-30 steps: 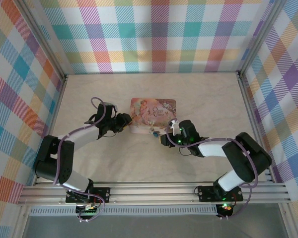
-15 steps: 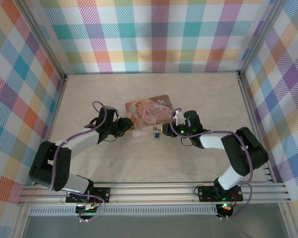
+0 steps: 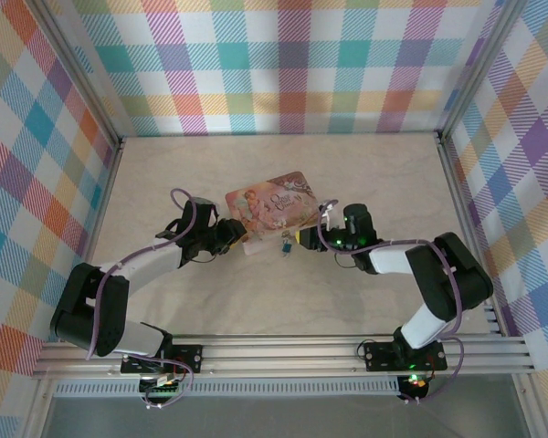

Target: Unlock the padlock with the key

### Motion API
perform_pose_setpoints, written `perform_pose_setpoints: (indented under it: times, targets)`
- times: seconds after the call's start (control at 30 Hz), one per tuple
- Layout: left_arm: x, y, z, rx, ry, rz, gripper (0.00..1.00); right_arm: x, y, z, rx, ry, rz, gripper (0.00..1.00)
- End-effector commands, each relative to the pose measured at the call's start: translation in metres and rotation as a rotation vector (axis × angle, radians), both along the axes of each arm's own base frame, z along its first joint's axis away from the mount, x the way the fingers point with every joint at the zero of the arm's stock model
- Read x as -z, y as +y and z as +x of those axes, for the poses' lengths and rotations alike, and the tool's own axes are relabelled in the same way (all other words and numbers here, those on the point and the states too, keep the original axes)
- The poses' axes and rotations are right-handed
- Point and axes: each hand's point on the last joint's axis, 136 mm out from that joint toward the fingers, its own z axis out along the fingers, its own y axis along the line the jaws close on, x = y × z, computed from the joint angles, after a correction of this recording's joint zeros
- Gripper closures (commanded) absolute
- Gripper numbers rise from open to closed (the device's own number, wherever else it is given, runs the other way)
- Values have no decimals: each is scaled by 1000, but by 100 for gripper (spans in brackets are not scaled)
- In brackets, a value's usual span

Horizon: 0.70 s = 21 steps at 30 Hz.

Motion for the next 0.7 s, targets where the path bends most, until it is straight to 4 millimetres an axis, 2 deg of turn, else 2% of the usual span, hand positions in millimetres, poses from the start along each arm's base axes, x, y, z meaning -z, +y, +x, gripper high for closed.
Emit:
perform_pose_setpoints:
  times: [0.0, 0.4, 0.67]
  targets:
    - [25, 11, -23, -15, 103, 72, 65, -12, 9, -10, -58, 5, 88, 59]
    - [24, 11, -22, -17, 101, 72, 65, 9, 30, -8, -71, 47, 161, 59]
    - [23, 10, -21, -16, 103, 73, 65, 22, 34, -7, -70, 62, 159, 60]
